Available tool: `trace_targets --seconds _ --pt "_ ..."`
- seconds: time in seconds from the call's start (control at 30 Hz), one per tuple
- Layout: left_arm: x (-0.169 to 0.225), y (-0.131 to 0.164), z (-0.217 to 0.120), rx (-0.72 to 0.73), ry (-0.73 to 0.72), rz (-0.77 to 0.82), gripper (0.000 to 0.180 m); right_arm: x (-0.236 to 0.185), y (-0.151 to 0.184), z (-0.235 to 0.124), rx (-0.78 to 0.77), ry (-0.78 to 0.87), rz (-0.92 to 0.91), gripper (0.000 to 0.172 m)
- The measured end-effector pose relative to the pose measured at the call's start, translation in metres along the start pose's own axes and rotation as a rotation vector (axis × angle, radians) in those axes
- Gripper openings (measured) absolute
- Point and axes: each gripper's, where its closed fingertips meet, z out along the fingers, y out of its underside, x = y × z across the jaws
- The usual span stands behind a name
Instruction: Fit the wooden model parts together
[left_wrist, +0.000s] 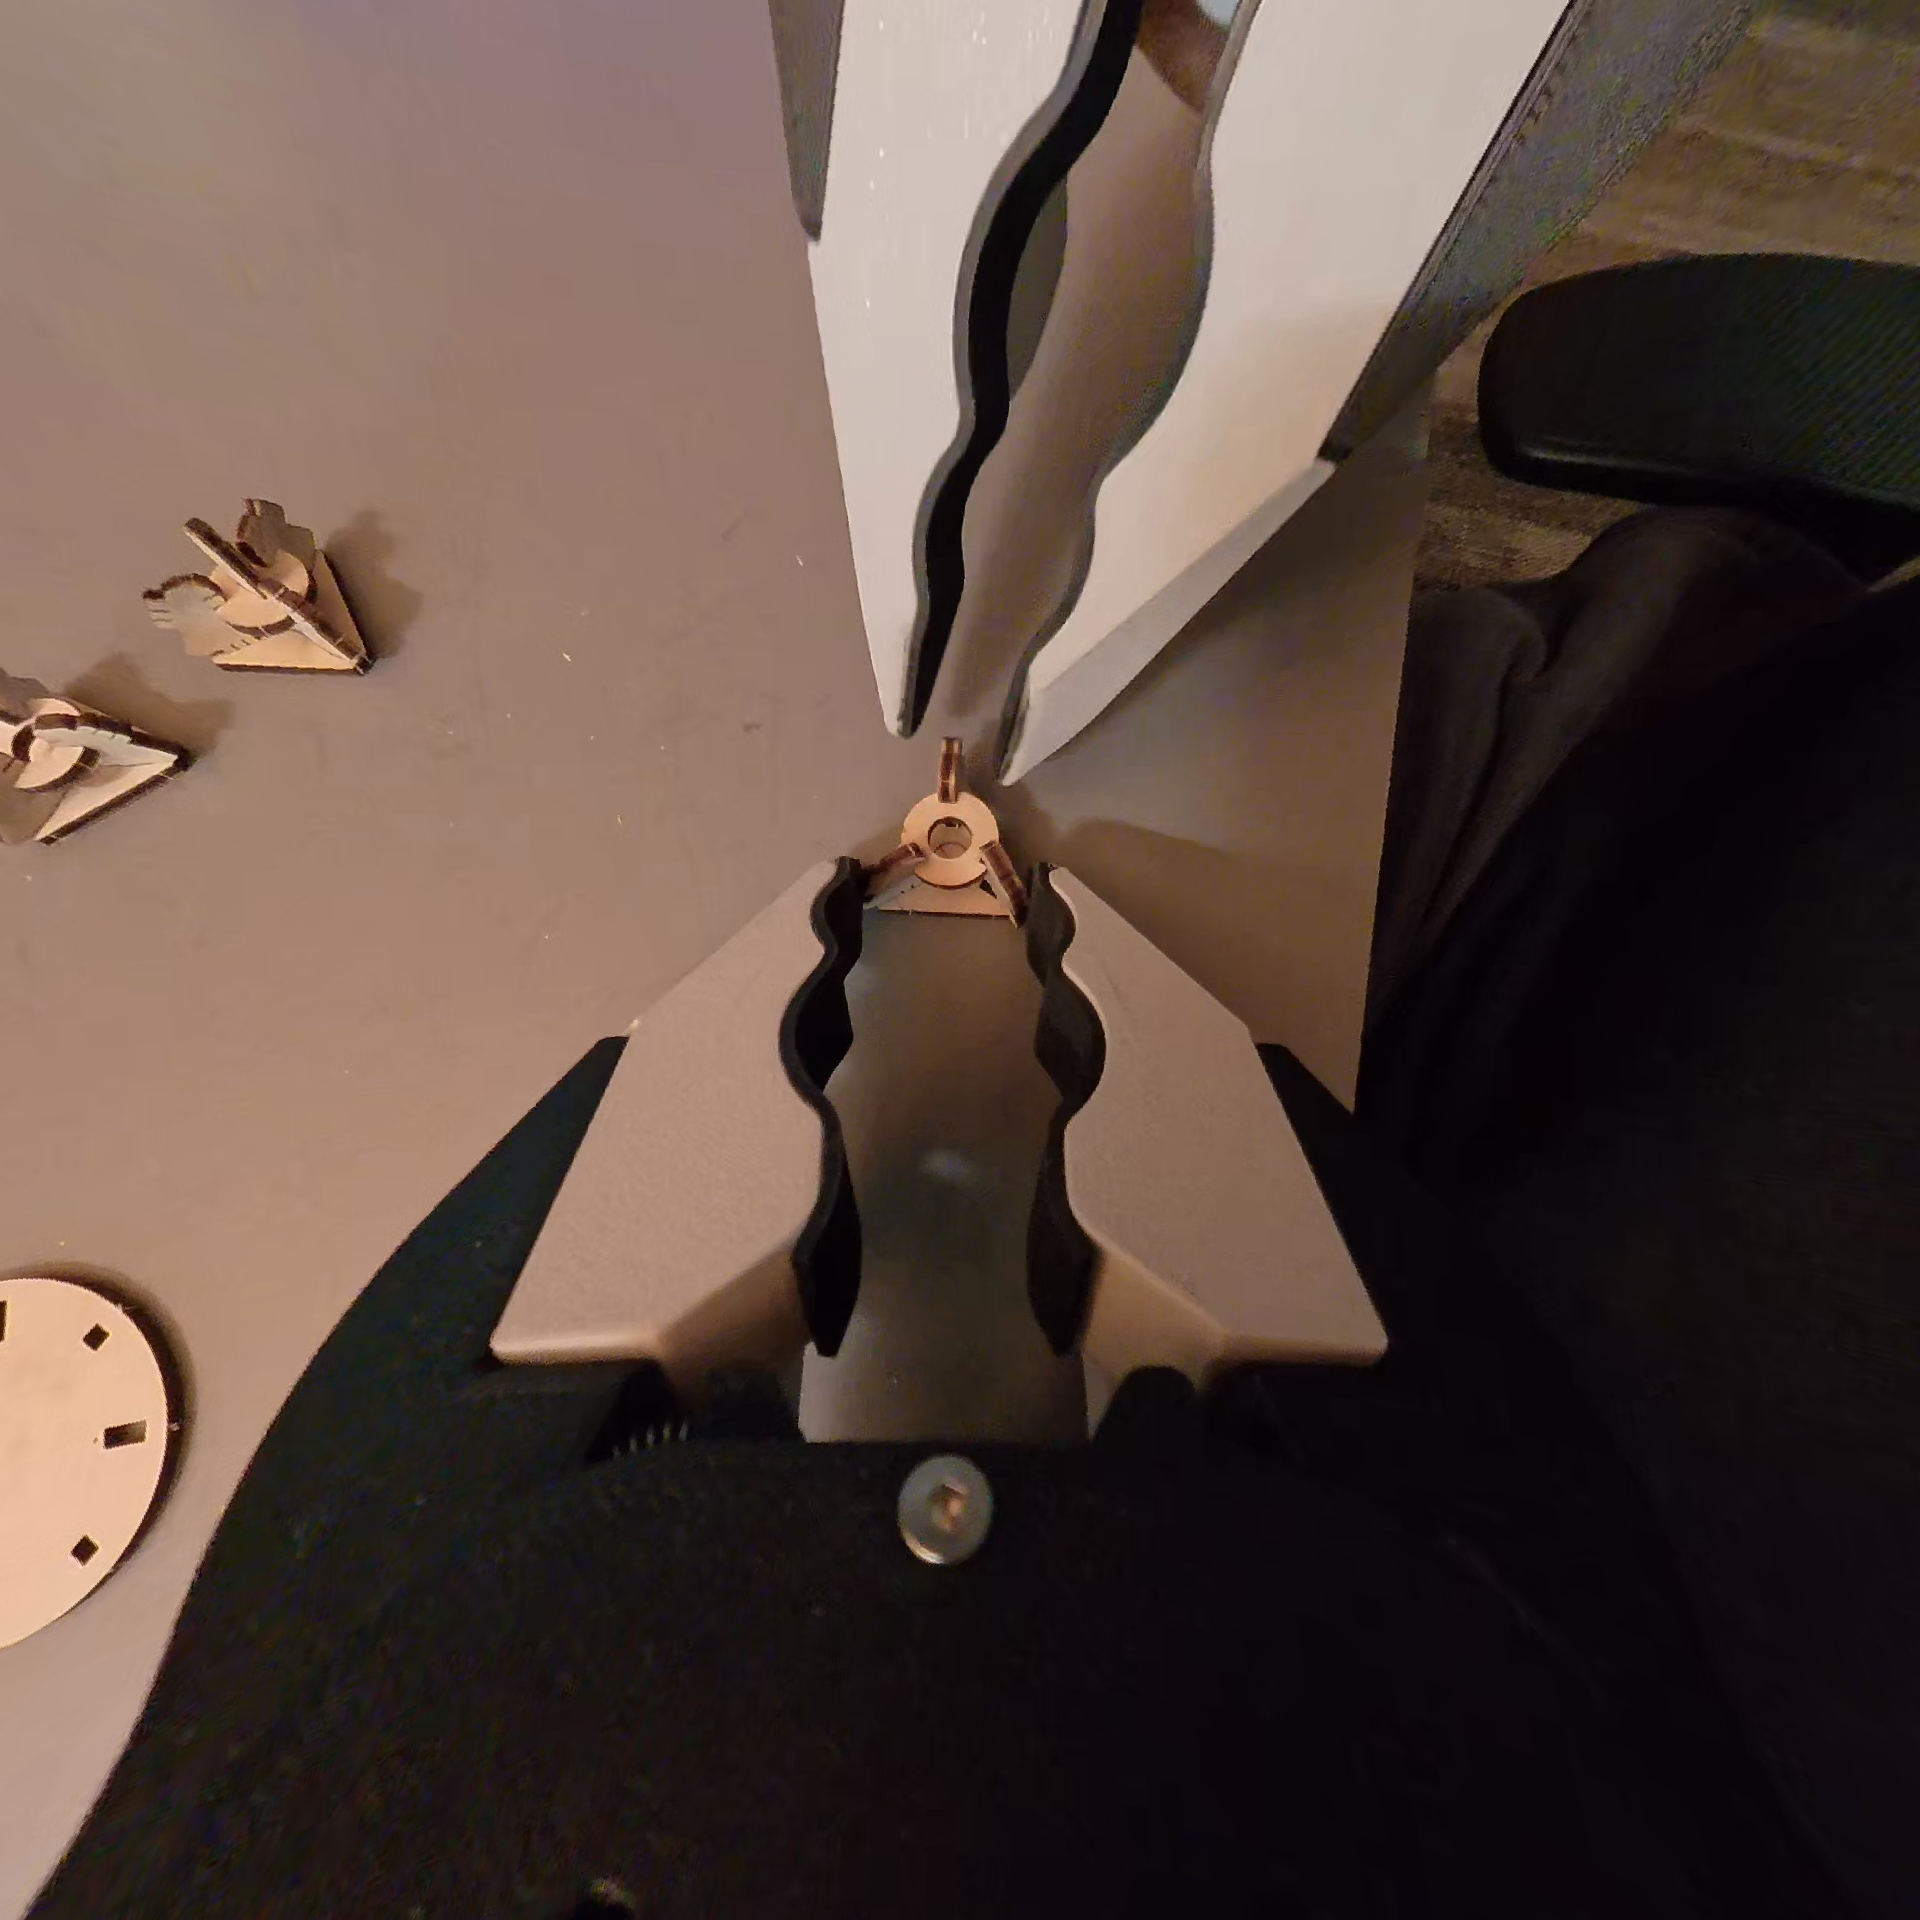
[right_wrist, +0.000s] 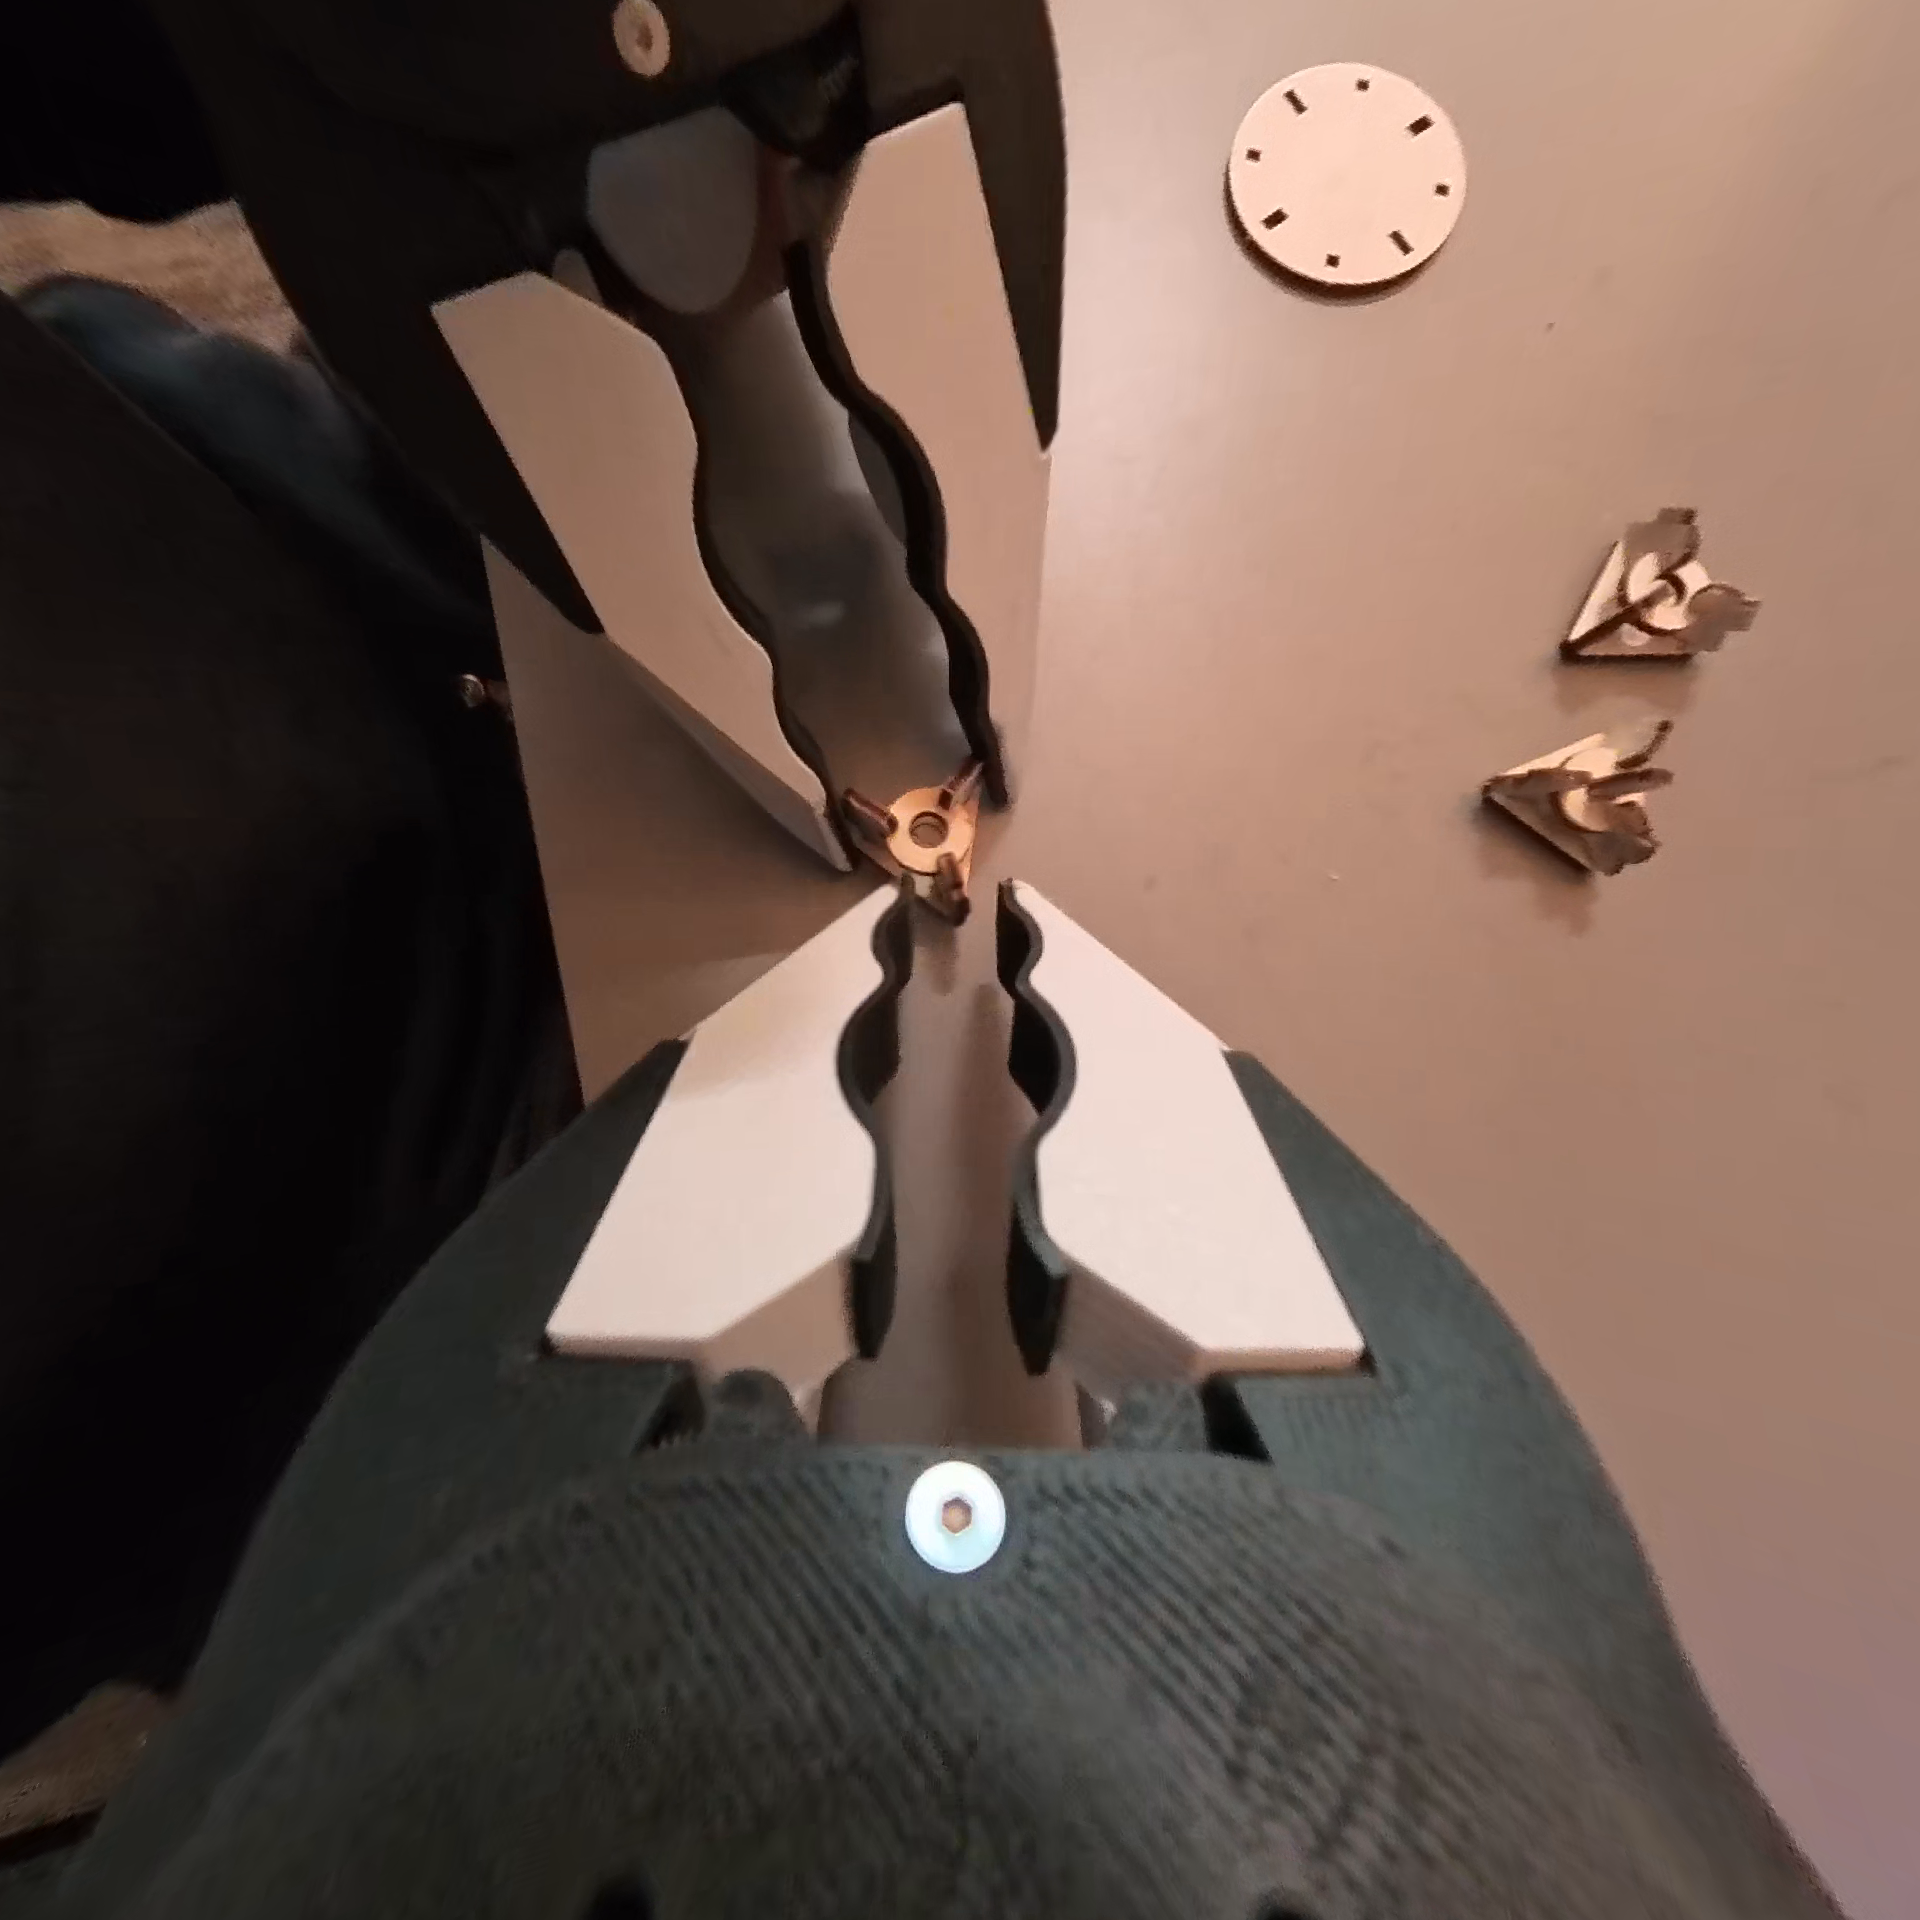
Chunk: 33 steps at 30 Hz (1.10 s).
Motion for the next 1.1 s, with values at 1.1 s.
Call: trace_targets --seconds 1.1 --pt "-0.001 -0.002 -0.023 0.147 -0.090 -0.322 0.017 -0.001 0.001 0.004 -0.094 0.010 0.077 0.001"
